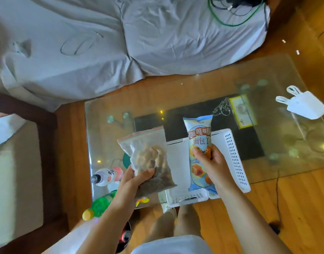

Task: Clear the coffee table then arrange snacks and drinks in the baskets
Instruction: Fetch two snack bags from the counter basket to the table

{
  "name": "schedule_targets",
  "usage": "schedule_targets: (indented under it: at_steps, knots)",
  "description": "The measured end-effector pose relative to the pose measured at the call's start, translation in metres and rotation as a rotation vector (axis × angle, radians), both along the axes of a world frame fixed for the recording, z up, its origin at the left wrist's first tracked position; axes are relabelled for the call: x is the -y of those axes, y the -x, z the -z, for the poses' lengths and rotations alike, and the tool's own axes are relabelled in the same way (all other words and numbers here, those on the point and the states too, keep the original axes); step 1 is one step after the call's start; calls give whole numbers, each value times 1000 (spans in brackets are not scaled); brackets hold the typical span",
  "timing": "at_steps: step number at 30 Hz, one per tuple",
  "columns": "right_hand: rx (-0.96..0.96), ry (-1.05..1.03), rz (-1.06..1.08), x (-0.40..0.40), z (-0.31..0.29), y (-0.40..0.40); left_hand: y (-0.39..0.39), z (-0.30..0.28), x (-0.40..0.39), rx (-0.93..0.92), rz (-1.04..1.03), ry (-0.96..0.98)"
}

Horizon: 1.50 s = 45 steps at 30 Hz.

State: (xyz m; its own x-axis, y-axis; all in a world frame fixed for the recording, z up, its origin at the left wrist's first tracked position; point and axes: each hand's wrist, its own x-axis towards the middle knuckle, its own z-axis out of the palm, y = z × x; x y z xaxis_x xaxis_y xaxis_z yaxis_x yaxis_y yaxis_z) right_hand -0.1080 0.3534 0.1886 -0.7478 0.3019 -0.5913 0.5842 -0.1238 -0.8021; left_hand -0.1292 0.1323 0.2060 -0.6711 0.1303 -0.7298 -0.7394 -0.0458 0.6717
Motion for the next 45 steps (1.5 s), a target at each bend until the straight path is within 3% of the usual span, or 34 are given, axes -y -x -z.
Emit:
schedule_targets:
  at_steps: [10, 19, 36, 45]
  knots:
    - [56, -40, 5, -34, 134, 149, 164, 129, -52, 4, -27, 67]
    - [180, -44, -70, -33, 230, 194, 200, 229, -58, 180, 77, 292]
    - [169, -315, -206, -14, 260, 206, 201, 264, -53, 211, 206, 462]
    - [292, -399, -289, -18, 273, 203, 201, 273, -49, 233, 226, 529]
